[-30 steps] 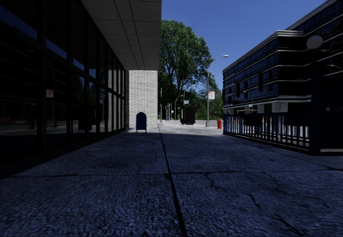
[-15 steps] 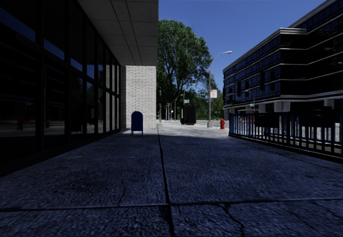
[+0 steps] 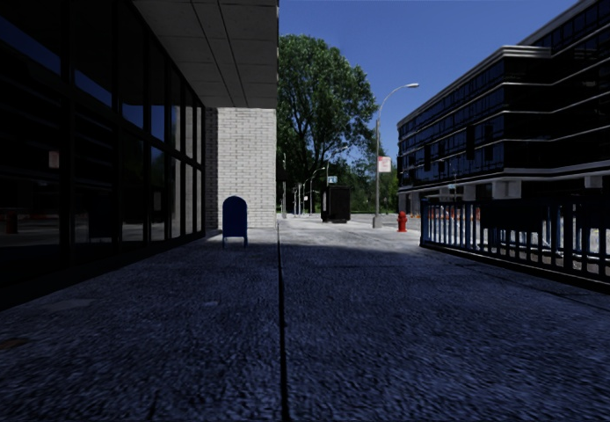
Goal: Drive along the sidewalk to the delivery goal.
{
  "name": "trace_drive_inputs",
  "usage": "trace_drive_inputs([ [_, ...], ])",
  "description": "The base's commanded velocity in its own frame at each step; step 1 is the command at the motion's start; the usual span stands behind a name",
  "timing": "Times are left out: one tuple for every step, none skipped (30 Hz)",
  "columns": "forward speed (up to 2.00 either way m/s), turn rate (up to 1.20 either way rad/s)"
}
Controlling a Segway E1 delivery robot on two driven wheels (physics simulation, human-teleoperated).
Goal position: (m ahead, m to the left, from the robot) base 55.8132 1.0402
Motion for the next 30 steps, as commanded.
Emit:
trace_drive_inputs([
  [2.00,0.00],
  [2.00,0.00],
  [2.00,0.00],
  [2.00,0.00],
  [2.00,0.00],
  [2.00,0.00],
  [2.00,0.00],
  [2.00,0.00],
  [2.00,0.00],
  [2.00,0.00],
  [2.00,0.00],
  [2.00,0.00],
  [2.00,0.00],
  [2.00,0.00],
  [2.00,0.00],
  [2.00,0.00],
  [2.00,0.00],
  [2.00,0.00],
  [2.00,0.00],
  [2.00,0.00],
  [2.00,0.00],
  [2.00,0.00],
  [2.00,0.00],
  [2.00,0.00],
  [2.00,0.00],
  [2.00,0.00],
  [2.00,0.00],
  [2.00,0.00],
  [2.00,0.00],
  [2.00,0.00],
])
